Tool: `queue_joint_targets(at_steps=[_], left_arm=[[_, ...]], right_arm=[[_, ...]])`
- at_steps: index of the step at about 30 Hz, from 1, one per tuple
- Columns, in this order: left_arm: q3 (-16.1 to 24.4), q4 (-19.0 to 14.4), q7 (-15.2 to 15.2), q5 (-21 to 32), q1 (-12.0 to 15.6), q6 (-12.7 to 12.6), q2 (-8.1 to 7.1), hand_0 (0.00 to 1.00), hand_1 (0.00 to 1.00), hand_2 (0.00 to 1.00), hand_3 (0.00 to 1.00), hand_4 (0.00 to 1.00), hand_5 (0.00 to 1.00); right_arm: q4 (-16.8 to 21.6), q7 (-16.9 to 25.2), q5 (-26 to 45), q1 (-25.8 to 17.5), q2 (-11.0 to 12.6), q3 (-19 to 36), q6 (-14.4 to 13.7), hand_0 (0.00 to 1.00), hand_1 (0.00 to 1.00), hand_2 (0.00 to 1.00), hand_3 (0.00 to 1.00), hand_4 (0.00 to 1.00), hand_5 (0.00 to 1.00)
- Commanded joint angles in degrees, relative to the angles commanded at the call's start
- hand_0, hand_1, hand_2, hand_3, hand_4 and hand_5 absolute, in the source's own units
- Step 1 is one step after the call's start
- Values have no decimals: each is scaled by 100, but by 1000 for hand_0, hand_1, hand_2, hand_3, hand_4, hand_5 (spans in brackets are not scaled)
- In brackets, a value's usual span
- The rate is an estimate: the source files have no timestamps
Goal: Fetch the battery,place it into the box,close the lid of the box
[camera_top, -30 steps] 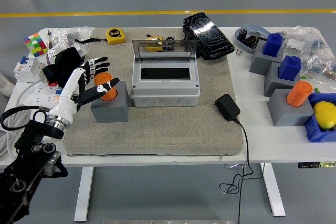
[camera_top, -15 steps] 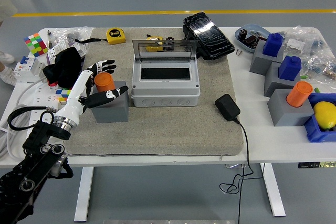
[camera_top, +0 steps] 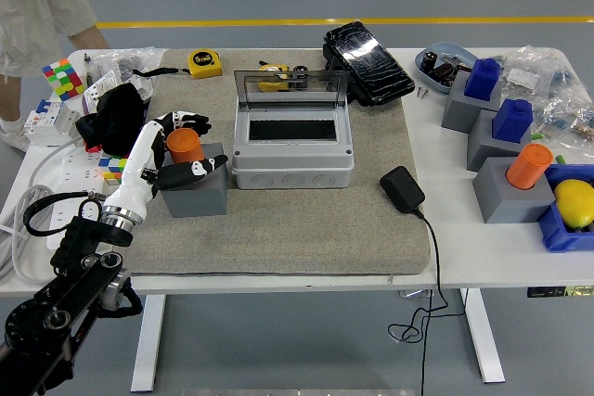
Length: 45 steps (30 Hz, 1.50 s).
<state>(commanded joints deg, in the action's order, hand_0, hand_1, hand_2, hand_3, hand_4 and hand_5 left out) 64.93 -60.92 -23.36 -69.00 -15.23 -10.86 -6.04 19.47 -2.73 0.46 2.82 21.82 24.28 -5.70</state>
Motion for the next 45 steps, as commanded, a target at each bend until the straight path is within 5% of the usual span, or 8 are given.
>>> queue_joint_targets(at_steps=[9,10,16,17,21,22,36,45], left_arm=[[-105,221,-283,759,-108,-9,155,509,394,375,411,939,2],[-110,240,-307,815,-117,-16,170,362,316,333,379,879,2],[-142,400,-482,1191,-156,-56,281,362,316,333,379,879,2],[-145,417,-511,1230,-158,-72,298,203,244,291,350,820,2],[-157,476,-600,1303,-180,-137,348,203,244,291,350,820,2],[-157,490,-617,1318,-188,-149,357,126,175,270,324,812,2],[-226,544,-778,1359,-286,-209,425,81,97,210,237,765,2],[-393,277,-734,982,-372,-213,314,76,93,200,227,752,2]], right_arm=[[-1,-1,14,3,-3,-2,0,546,604,599,550,930,489],[-1,-2,14,3,-3,-5,0,546,604,598,549,930,491],[-4,0,11,2,-14,14,1,546,604,598,549,930,491],[-4,0,13,2,-16,11,1,546,604,598,549,930,490],[-3,0,16,5,-14,-6,1,546,604,598,549,930,490],[-3,0,17,7,-13,-8,2,546,605,598,549,930,489],[3,39,22,14,-12,-24,-16,546,604,596,548,930,489],[3,73,48,49,0,-97,-28,546,603,595,547,930,489]])
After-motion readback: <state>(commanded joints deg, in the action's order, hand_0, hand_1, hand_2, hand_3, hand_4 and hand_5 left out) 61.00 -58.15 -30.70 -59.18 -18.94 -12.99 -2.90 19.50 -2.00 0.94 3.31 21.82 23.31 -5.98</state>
